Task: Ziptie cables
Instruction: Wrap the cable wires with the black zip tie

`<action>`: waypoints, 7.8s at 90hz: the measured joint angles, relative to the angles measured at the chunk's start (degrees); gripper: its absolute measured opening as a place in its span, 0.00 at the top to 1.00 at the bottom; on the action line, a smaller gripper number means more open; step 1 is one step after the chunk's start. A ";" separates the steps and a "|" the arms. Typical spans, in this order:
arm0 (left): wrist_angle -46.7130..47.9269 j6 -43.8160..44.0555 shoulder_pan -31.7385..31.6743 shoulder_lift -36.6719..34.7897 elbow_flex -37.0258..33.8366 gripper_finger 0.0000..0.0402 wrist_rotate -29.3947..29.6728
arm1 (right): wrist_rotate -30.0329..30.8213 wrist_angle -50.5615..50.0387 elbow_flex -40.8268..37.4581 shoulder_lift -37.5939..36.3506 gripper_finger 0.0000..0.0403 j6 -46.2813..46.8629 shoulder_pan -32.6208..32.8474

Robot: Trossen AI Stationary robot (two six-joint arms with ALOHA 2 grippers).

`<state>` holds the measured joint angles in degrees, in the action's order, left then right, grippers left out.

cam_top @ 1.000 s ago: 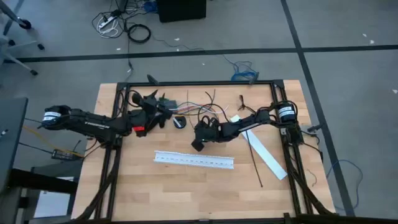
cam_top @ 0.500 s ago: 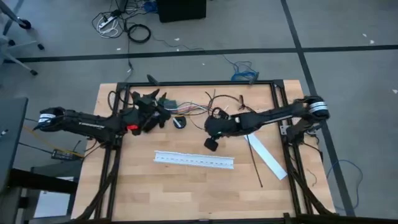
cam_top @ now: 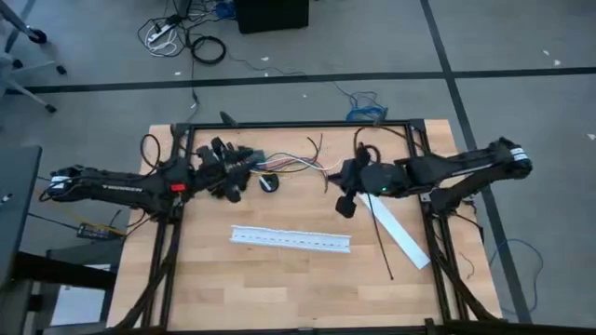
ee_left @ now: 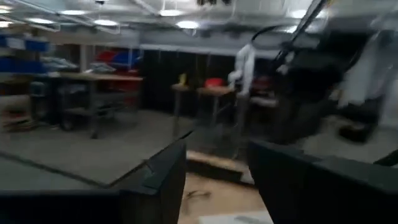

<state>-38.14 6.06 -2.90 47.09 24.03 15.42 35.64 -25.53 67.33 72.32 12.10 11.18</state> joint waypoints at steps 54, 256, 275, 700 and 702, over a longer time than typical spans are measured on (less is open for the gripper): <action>-19.41 14.96 0.00 11.22 0.00 0.60 -7.85 | -18.55 45.47 -6.69 8.78 1.00 -14.79 -9.97; -30.30 -4.52 0.07 20.59 1.99 0.60 -9.42 | -15.75 37.50 -6.60 7.90 1.00 -12.73 -9.03; -31.53 -4.56 0.07 20.59 1.99 0.60 -9.56 | -15.79 37.26 -6.60 7.90 1.00 -12.08 -9.03; -31.88 -14.81 4.11 -0.28 1.99 0.62 -12.07 | -19.23 38.69 -6.60 3.51 1.00 -15.23 -5.62; -31.88 -14.79 4.11 -0.28 1.99 0.62 -12.03 | -19.23 38.69 -6.60 3.51 1.00 -15.23 -5.62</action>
<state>-70.02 -8.73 1.21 46.81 26.02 3.40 16.40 13.17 60.73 75.83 -3.13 5.56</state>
